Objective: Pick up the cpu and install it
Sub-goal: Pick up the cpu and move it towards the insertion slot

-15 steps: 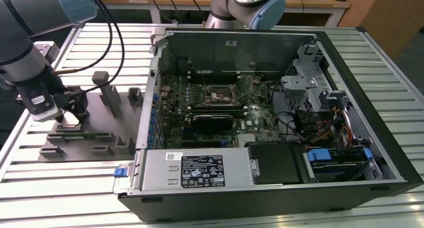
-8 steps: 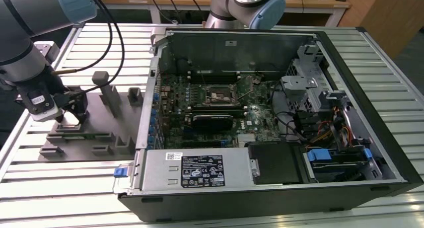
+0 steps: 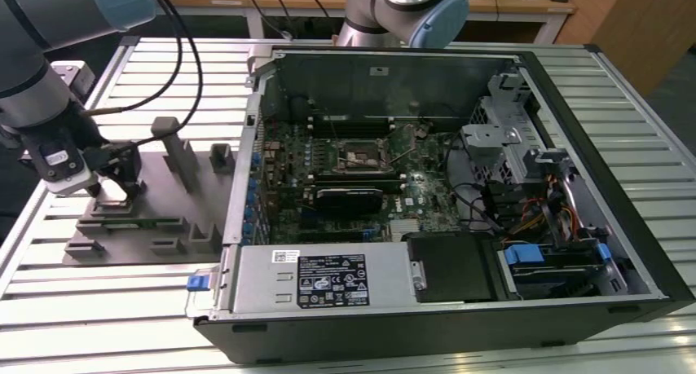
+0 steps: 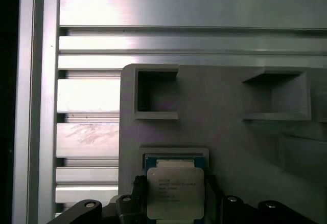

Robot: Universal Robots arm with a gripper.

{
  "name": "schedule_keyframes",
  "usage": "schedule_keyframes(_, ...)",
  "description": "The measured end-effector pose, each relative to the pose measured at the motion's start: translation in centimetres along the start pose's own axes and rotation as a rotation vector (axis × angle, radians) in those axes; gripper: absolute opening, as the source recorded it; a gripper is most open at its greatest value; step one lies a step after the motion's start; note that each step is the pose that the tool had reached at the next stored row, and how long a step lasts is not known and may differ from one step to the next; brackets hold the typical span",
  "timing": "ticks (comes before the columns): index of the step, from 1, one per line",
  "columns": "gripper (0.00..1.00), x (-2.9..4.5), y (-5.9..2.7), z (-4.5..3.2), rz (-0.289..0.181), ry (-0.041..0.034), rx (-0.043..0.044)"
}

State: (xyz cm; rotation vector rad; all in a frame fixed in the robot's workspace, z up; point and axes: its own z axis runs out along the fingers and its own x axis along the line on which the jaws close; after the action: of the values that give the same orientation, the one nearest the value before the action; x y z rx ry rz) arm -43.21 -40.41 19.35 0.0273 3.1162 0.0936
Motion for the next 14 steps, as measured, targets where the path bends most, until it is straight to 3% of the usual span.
schedule_keyframes(14, 0.54, -0.04, 0.13, -2.04, 0.0, -0.0029, -0.0001)
